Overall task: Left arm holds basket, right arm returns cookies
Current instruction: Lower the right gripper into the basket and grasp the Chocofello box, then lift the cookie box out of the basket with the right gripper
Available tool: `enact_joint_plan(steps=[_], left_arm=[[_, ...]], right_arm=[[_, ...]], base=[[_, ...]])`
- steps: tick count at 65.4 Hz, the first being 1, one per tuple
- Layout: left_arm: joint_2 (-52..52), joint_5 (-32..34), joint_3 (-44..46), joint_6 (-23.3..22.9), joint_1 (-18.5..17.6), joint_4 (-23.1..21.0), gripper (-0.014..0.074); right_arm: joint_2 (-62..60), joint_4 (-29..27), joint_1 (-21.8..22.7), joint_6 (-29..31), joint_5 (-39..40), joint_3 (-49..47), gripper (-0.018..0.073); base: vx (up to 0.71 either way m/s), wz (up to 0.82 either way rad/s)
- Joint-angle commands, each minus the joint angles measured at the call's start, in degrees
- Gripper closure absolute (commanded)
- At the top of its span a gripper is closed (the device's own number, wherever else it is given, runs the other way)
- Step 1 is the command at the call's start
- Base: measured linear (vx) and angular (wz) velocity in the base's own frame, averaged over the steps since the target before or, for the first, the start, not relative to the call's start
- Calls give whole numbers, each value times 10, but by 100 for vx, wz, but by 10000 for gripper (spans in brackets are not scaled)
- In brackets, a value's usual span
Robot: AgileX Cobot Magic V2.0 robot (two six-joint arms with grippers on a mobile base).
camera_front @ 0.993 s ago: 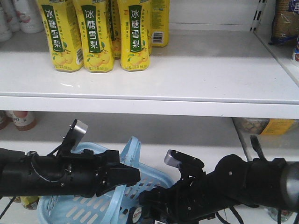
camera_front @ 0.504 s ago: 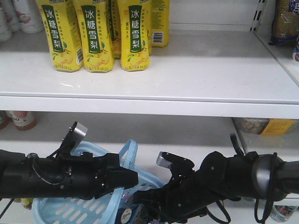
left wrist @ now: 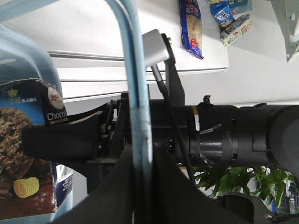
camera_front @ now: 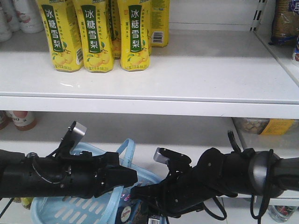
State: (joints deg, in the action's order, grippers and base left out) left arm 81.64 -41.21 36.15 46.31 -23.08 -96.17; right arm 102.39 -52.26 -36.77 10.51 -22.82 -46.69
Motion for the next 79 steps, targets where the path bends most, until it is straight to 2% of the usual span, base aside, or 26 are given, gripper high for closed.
enact_joint_plan(steps=[1,15,29,61,79], left_arm=[[-20,-25,22,28,1,-55,603],[-20,-25,22,28,1,-55,603],[-20,-25,22,28,1,-55,603],[-20,-25,22,28,1,-55,603],[-20,-25,22,28,1,-55,603]], right_arm=[[-45,6,3,13,16,-9,342],[-110,11,47,-11,9,19,337],[-204,15,100,-8,1,58,335],[-421,67,209,-12,-133,59,332],[-556,71,261,-12,-203,55,332]], base=[[0,0],[0,0],[0,0],[0,0],[0,0]])
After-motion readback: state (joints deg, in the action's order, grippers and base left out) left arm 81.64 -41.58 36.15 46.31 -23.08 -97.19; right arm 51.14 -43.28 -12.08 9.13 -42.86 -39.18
